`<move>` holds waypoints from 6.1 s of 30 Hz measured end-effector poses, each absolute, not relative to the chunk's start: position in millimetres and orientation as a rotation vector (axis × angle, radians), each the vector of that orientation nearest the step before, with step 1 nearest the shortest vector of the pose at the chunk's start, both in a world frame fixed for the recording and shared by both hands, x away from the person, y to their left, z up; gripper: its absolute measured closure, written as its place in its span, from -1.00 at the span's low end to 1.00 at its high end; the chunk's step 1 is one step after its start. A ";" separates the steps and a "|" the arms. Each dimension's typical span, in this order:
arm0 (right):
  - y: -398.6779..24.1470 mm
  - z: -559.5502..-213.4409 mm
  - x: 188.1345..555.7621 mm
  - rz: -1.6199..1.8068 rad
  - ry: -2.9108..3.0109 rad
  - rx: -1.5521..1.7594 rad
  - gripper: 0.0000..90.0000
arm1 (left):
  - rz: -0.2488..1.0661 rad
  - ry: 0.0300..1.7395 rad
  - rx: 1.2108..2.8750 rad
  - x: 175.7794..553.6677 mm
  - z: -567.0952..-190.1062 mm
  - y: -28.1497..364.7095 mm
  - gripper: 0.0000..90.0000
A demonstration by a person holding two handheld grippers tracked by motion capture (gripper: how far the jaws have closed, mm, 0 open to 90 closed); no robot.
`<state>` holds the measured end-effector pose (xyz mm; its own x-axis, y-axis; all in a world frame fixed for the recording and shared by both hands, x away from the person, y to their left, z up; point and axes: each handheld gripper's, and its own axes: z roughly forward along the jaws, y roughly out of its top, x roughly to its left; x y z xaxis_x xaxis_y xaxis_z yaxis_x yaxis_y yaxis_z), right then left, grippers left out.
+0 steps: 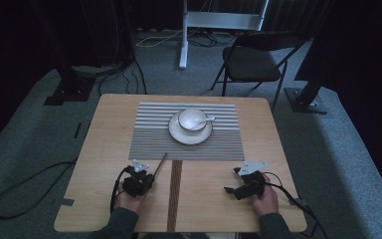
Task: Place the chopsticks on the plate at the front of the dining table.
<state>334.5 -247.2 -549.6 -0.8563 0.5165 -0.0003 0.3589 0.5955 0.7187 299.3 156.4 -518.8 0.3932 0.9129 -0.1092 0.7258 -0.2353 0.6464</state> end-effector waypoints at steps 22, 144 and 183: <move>-247.0 -549.6 334.3 1.107 2.613 0.732 -0.75 | 0.403 1.437 2.011 307.3 -516.4 162.0 0.88; -247.1 -549.6 334.6 1.106 2.612 0.730 -0.75 | 0.338 1.545 1.600 388.1 -453.4 147.7 0.88; -247.1 -549.6 334.6 1.106 2.613 0.729 -0.75 | 0.265 1.584 1.547 417.4 -454.7 128.5 0.88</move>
<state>334.6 -247.1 -549.6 -0.8550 0.5186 -0.0023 0.3594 0.5957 0.7183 417.4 128.5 -454.7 0.1639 0.8885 -0.4285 0.7006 0.2010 0.6846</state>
